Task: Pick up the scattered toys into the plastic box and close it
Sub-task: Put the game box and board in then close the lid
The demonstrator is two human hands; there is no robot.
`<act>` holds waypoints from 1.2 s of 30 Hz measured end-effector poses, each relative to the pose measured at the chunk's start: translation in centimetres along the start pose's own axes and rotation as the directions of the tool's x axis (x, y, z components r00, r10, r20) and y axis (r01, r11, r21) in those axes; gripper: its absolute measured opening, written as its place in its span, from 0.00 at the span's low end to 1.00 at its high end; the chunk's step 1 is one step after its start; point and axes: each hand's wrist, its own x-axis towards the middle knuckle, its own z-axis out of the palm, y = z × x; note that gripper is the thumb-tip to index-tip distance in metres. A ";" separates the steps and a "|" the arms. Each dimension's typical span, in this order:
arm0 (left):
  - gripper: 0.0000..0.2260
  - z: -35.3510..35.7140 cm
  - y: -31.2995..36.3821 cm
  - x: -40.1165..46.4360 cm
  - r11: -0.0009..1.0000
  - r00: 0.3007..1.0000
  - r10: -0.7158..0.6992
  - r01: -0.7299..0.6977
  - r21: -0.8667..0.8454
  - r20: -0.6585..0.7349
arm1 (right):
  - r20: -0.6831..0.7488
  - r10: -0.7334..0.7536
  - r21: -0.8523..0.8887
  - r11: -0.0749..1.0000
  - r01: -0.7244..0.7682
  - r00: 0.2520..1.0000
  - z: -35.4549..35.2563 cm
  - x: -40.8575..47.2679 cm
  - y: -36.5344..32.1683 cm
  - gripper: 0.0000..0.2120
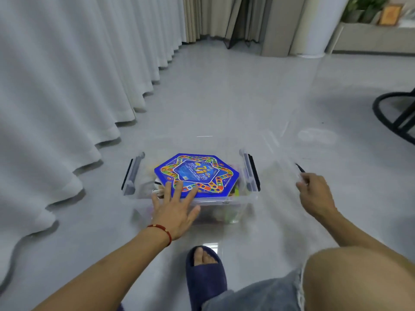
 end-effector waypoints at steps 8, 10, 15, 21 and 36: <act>0.18 -5.5 -5.1 -1.5 0.751 0.940 -0.272 0.072 -0.656 -0.208 | 0.364 -0.536 0.032 0.824 0.565 0.762 -2.9 0.1 -14.3 0.09; 0.14 -6.5 -7.3 -1.9 0.683 0.792 -0.506 0.125 -0.720 -0.342 | 0.470 -0.620 0.022 0.720 0.694 0.628 -0.7 -0.5 -17.7 0.10; 0.18 -5.8 -10.7 -1.8 0.613 0.710 -0.620 0.173 -0.770 -0.334 | 0.562 -0.691 0.005 0.553 0.833 0.455 7.3 -3.3 -22.7 0.13; 0.21 -3.1 -11.8 0.9 0.822 0.916 -0.362 0.227 -0.522 -0.172 | 0.609 -0.679 0.068 0.560 0.826 0.410 8.4 -3.4 -22.3 0.13; 0.14 -2.2 -14.0 5.7 0.729 0.834 -0.550 0.449 -0.517 -0.052 | 0.391 -0.201 -0.240 0.920 0.310 0.898 9.4 1.2 -11.2 0.17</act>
